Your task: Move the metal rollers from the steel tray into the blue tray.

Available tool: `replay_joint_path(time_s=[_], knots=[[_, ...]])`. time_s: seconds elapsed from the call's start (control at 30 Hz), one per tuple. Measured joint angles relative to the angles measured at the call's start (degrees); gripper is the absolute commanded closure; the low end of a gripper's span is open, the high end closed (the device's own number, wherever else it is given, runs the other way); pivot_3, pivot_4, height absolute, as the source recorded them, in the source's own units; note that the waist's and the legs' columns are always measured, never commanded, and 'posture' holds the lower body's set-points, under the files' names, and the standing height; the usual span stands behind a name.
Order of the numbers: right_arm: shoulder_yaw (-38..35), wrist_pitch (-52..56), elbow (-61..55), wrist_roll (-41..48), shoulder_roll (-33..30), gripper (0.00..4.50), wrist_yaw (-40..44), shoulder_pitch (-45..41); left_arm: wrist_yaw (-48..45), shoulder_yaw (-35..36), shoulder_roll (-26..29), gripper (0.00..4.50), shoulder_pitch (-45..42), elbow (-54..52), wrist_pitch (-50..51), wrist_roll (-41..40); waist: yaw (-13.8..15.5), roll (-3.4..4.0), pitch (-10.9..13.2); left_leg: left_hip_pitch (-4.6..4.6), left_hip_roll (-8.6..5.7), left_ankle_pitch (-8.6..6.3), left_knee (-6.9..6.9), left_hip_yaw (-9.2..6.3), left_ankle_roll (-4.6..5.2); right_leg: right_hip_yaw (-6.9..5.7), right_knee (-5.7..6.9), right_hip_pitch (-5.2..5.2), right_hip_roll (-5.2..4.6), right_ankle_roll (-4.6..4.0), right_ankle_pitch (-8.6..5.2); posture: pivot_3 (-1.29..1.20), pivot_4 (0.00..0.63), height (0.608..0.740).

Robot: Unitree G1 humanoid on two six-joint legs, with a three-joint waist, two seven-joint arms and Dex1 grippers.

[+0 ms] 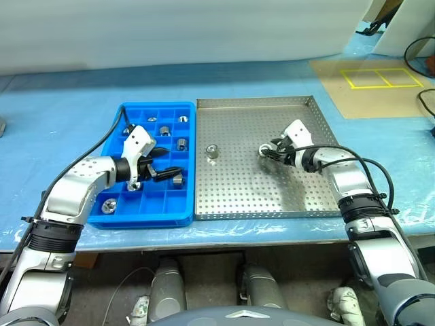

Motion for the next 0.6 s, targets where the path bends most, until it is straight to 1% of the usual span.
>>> replay_joint_path(time_s=[0.03, 0.07, 0.43, 0.6], knots=[[0.1, -0.42, 0.57, -0.31, 0.01, 3.77, -0.31, -0.32, 0.02, 0.0, 0.0, 0.36, 0.0, -0.01, 0.0, 0.05, 0.02, 0.0, 0.0, 0.0, 0.0, 0.0, 0.01, 0.0, 0.0, 0.0, 0.0, 0.01, 0.0, 0.0, 0.0, -0.07, 0.15, 0.74], [0.11, -0.59, 0.63, -0.39, 0.0, 3.79, -0.3, -0.33, 0.04, 0.0, 0.0, 0.36, 0.0, -0.01, 0.0, 0.1, 0.04, -0.01, -0.01, 0.0, 0.0, 0.0, 0.01, 0.0, 0.0, -0.02, -0.01, 0.02, 0.0, 0.0, 0.0, -0.07, 0.15, 0.74], [0.18, -0.65, 0.98, -0.86, 0.0, 3.79, -1.06, -0.87, 0.42, 0.02, 0.0, 0.36, 0.0, -0.04, -0.02, 0.21, 0.04, -0.02, -0.01, 0.0, 0.0, 0.0, -0.01, 0.0, 0.0, -0.02, -0.03, 0.02, 0.0, 0.0, 0.0, -0.07, 0.15, 0.74], [0.34, 3.35, -3.75, 0.09, 0.52, 3.79, 1.6, -1.02, -0.18, 1.35, 0.49, 0.36, 0.13, -0.43, -0.23, -0.27, -0.08, -0.01, 0.0, -0.17, 0.01, 0.01, -0.09, 0.01, 0.01, 0.0, -0.09, -0.21, 0.02, 0.0, 0.0, -0.04, 0.15, 0.74]])
